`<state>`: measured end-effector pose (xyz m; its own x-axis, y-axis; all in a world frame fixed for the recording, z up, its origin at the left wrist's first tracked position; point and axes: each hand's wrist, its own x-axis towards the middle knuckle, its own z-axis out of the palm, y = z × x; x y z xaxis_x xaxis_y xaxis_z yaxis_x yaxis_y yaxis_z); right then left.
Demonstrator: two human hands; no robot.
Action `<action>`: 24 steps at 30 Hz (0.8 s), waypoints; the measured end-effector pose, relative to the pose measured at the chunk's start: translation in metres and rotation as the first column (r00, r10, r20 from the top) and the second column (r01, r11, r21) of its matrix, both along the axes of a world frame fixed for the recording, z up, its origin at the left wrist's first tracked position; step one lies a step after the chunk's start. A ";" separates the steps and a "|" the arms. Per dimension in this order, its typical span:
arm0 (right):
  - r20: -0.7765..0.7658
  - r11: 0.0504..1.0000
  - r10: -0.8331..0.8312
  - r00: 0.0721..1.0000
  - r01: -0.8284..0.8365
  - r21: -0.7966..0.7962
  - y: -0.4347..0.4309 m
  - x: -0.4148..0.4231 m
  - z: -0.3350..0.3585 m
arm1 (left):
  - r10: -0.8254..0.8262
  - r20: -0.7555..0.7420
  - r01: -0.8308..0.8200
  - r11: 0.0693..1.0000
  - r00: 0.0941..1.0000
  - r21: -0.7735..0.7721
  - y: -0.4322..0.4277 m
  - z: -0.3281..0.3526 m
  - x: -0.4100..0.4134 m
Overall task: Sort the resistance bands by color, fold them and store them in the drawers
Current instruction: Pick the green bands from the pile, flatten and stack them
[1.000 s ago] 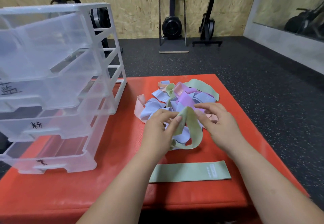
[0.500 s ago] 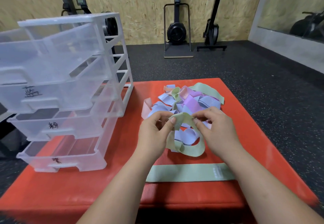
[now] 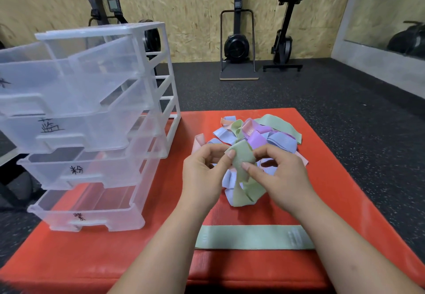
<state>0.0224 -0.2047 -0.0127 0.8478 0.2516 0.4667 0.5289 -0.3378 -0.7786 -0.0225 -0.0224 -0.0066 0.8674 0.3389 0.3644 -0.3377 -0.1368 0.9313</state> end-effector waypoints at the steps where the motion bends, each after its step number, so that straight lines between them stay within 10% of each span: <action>1: -0.008 0.999 0.022 1.000 -0.022 -0.032 -0.003 0.002 0.000 | 0.015 0.012 -0.014 0.999 1.000 -0.029 0.000 0.001 0.001; 13: 0.102 0.868 -0.034 0.994 0.080 -0.490 -0.051 0.013 -0.001 | 0.118 0.040 -0.112 0.985 0.992 -0.134 0.003 -0.005 0.002; 24: 0.065 0.932 -0.076 0.995 0.094 -0.350 -0.049 0.011 -0.001 | 0.145 -0.057 -0.150 0.982 0.988 -0.110 -0.002 -0.016 0.004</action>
<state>0.0330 -0.2542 -0.0137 0.8512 0.3356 0.4035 0.5212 -0.6305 -0.5752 -0.0183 -0.0240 -0.0226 0.8206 0.5014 0.2743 -0.2753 -0.0738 0.9585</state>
